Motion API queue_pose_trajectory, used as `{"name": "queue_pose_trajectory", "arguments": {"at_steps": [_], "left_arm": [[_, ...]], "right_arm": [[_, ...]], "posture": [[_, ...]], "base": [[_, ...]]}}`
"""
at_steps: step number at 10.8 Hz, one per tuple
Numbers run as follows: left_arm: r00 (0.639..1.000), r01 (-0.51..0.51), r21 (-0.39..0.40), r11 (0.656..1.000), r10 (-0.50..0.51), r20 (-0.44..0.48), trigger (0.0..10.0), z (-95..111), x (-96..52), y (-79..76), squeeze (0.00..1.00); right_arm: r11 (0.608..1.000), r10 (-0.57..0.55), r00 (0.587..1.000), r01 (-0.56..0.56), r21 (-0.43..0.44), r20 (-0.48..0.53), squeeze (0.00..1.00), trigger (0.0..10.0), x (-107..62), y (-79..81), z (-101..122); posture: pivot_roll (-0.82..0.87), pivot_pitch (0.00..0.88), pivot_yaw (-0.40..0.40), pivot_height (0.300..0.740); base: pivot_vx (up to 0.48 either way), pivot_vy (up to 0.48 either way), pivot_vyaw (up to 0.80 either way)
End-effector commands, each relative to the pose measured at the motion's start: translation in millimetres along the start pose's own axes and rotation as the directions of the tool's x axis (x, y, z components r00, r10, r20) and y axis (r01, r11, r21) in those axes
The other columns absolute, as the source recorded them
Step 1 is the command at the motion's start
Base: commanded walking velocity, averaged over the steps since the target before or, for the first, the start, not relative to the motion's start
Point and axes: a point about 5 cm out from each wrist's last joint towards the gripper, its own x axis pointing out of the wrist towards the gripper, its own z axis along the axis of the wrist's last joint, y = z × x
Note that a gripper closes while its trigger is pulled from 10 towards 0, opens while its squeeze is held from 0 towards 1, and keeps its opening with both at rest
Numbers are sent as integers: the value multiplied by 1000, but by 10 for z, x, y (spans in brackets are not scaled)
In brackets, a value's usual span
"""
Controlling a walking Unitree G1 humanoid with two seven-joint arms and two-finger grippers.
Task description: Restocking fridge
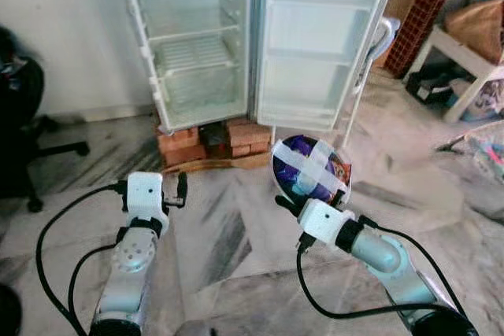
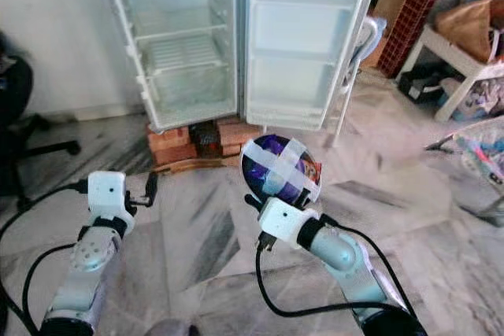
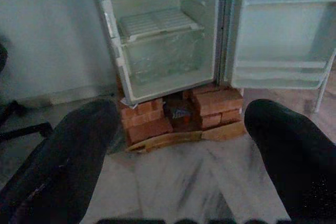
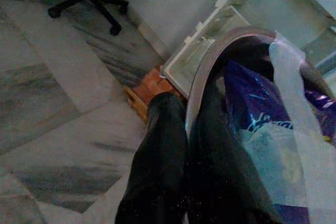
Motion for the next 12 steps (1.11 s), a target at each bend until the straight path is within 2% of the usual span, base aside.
{"name": "queue_pose_trajectory", "arguments": {"at_steps": [1,4,9,12], "left_arm": [[1000,-2,2,1000,2,12,10000,29,-8,22,0],[1000,-6,3,1000,6,-8,10000,-16,-40,39,0],[1000,4,18,1000,-4,-27,10000,-34,-33,0,0],[999,9,37,999,-8,-31,10000,-27,-14,-14,0]], "right_arm": [[1000,-9,999,10,-26,45,0,10000,20,-62,77],[999,20,999,-19,-29,49,0,10000,19,-36,87],[999,16,1000,-15,-40,24,0,10000,20,-69,59],[998,17,1000,-16,-64,12,0,10000,30,-82,51]], "posture": [[108,53,-39,740],[107,61,-46,740],[103,66,-51,740],[102,65,-51,740]], "base": [[307,270,0],[308,290,733],[290,340,0],[415,0,0]]}}
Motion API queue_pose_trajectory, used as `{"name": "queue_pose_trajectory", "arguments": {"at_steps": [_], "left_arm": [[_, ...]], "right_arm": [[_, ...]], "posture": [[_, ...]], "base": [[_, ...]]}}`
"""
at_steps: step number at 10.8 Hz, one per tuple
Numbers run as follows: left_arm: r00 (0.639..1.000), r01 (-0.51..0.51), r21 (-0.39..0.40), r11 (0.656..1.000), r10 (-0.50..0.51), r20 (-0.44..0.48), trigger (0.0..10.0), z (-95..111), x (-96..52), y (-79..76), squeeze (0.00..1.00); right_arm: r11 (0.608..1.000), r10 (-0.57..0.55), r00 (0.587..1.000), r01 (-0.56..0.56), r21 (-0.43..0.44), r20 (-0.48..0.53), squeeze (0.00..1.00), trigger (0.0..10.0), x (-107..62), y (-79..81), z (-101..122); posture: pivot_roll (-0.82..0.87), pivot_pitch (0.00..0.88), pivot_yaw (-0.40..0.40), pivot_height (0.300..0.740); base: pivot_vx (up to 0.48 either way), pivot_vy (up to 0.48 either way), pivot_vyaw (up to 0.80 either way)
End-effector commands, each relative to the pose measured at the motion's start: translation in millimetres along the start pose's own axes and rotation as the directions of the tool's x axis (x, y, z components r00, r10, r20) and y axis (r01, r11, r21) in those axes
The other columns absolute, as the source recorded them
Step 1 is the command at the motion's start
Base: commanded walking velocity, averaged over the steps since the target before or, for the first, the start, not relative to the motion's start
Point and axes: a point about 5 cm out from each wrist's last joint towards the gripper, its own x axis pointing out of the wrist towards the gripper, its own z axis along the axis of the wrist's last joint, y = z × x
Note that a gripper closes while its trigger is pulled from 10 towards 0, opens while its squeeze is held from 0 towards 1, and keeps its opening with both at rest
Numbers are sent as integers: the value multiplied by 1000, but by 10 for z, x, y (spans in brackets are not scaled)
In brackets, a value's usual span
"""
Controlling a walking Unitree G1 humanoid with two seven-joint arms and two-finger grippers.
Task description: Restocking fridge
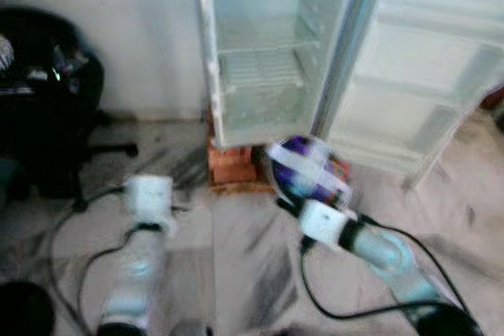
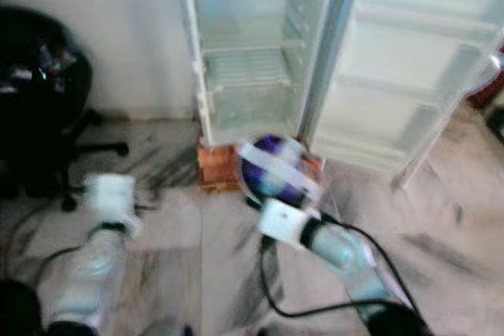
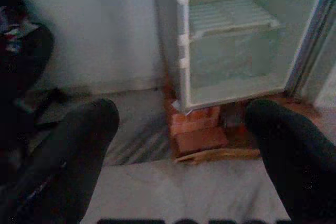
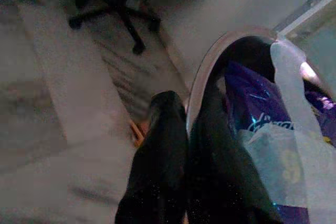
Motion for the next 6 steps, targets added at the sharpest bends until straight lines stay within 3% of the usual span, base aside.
{"name": "queue_pose_trajectory", "arguments": {"at_steps": [1,6], "left_arm": [[999,-32,25,999,32,0,10000,18,10,113,0],[999,-13,69,998,16,-41,10000,-28,4,95,0]], "right_arm": [[999,-25,999,26,-27,46,0,10000,48,-81,107],[996,-87,996,87,-18,17,0,10000,-1,-119,48]], "posture": [[103,64,-50,740],[110,58,-32,740]], "base": [[480,0,0],[442,0,0]]}}
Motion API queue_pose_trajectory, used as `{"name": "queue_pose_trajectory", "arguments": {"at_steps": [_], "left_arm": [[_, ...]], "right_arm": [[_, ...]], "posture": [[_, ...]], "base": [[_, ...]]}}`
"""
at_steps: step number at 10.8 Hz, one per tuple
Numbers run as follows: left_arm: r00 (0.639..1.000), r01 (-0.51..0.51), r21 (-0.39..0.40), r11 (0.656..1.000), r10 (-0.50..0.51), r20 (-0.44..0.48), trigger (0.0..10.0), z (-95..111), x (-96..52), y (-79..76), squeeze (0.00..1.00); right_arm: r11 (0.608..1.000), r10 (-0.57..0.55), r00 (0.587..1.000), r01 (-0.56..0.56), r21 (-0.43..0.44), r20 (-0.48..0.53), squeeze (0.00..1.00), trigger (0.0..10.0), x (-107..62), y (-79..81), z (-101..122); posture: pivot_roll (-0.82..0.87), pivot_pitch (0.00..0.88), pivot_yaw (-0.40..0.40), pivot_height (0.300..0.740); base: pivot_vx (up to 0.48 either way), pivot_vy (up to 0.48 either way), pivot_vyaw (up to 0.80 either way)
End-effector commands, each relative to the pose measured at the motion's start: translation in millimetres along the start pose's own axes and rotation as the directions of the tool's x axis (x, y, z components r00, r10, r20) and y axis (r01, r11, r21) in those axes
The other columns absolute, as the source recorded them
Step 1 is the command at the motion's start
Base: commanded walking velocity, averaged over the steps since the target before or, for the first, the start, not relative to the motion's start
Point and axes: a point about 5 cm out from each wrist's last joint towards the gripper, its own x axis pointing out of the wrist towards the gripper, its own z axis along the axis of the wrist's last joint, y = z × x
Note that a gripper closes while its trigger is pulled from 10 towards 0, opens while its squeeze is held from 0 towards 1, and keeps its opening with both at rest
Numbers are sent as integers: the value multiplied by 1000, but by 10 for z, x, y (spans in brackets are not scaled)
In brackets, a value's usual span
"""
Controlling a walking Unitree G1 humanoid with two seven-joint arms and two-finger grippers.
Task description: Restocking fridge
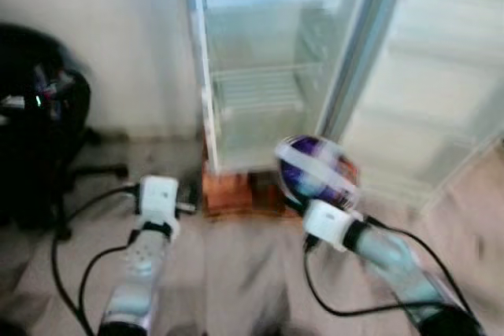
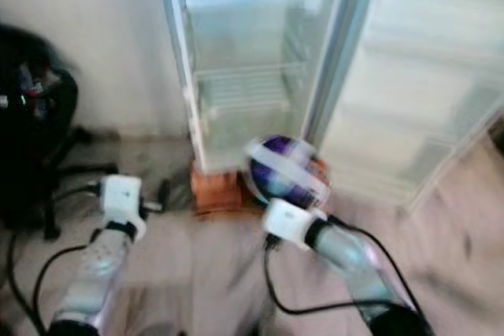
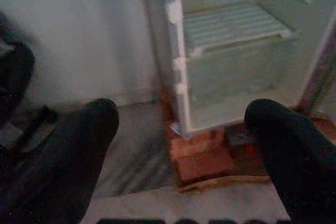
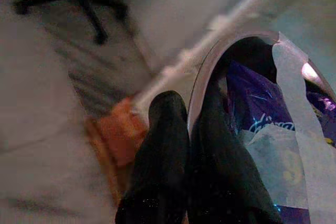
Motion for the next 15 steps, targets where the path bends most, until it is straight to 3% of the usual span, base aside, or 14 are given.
{"name": "queue_pose_trajectory", "arguments": {"at_steps": [1,3,5,7,8,9,12,15], "left_arm": [[1000,-9,27,1000,10,-13,10000,-5,3,73,0],[999,28,62,998,-26,-20,10000,27,64,75,0],[999,46,58,997,-45,-21,10000,35,89,51,0],[987,160,91,983,-160,-8,10000,98,109,-62,0],[986,166,84,983,-165,-16,10000,98,116,-59,0],[992,126,33,991,-126,-20,10000,89,126,-4,0],[999,38,-19,999,-38,25,10000,94,51,94,0],[1000,12,-23,1000,-11,29,10000,94,40,167,0]], "right_arm": [[999,-33,999,33,-7,33,0,10000,17,-39,79],[995,-94,996,94,27,-12,0,10000,-89,-5,-2],[995,-97,995,98,30,-20,0,10000,-82,50,-23],[987,-157,987,158,43,-24,0,10000,-40,36,6],[988,-146,989,147,41,-26,0,10000,-63,72,1],[992,-122,992,122,40,-21,0,10000,-75,106,-4],[996,-85,996,85,36,6,0,10000,24,43,34],[997,-60,998,59,40,26,0,10000,74,113,79]], "posture": [[98,61,-14,740],[84,64,-2,740],[84,46,30,740],[62,56,86,740],[57,61,83,740],[60,62,53,740],[99,61,10,740],[104,62,7,740]], "base": [[352,0,0],[171,0,0],[0,0,0],[0,0,0],[0,0,0],[0,0,0],[119,0,0],[374,0,0]]}}
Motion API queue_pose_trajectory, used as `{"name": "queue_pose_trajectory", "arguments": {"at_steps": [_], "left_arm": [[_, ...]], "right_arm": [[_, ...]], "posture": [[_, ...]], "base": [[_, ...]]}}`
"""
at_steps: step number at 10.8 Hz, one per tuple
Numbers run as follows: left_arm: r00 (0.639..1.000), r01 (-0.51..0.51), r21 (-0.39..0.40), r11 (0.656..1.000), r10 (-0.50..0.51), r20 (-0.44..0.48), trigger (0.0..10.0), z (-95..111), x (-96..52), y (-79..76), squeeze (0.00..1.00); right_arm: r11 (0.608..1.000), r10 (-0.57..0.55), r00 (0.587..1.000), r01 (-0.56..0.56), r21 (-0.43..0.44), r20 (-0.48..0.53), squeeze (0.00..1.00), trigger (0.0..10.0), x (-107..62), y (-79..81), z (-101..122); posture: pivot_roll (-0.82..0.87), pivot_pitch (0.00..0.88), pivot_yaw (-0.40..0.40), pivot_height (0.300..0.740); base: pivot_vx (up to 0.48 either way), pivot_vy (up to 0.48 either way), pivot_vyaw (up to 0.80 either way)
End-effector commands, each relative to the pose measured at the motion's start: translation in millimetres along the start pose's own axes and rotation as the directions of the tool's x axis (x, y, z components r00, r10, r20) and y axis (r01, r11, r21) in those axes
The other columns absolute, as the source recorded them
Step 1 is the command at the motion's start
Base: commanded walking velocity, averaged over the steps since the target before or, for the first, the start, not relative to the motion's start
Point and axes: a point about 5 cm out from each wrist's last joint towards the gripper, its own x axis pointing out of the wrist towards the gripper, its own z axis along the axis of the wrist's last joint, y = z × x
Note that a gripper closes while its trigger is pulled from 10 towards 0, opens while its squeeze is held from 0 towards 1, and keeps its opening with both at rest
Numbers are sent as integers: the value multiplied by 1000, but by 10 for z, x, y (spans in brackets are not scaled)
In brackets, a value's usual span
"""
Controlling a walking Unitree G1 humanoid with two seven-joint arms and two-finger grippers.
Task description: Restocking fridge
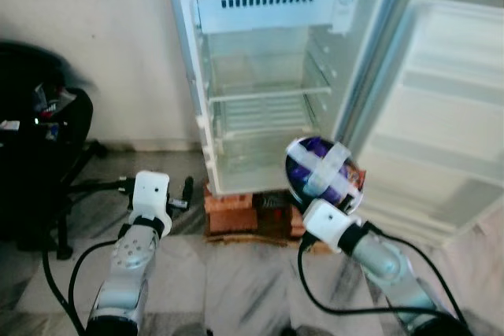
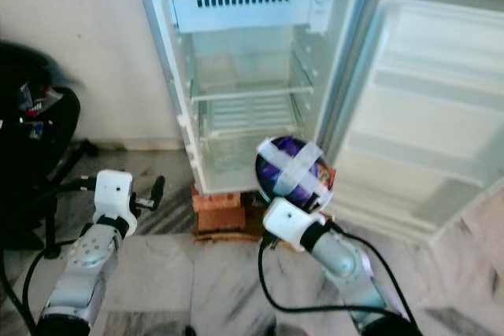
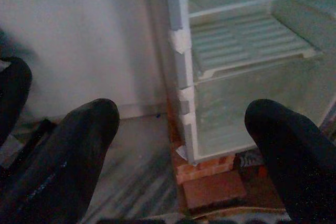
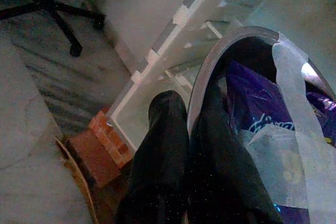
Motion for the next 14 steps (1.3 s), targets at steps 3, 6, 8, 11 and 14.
{"name": "queue_pose_trajectory", "arguments": {"at_steps": [3,6,8,11,14], "left_arm": [[1000,-11,-9,1000,11,23,10000,43,12,-13,0],[1000,-13,-22,1000,13,19,10000,20,-8,-44,0],[1000,-21,-23,1000,21,15,10000,2,-22,-31,0],[1000,-26,-22,999,26,6,10000,-16,-17,-42,0],[999,-43,-15,999,43,1,10000,-14,-16,-78,0]], "right_arm": [[999,31,999,-30,-17,32,0,10000,23,33,51],[998,58,998,-57,-27,37,0,10000,52,38,55],[997,76,996,-75,-31,46,0,10000,83,60,70],[996,87,995,-85,-40,50,0,10000,91,45,65],[994,96,993,-93,-51,63,0,10000,84,48,70]], "posture": [[95,64,0,740],[111,69,-14,740],[119,65,-22,740],[116,65,-27,740],[117,69,-27,740]], "base": [[404,0,0],[399,0,0],[401,0,0],[256,0,0],[0,0,0]]}}
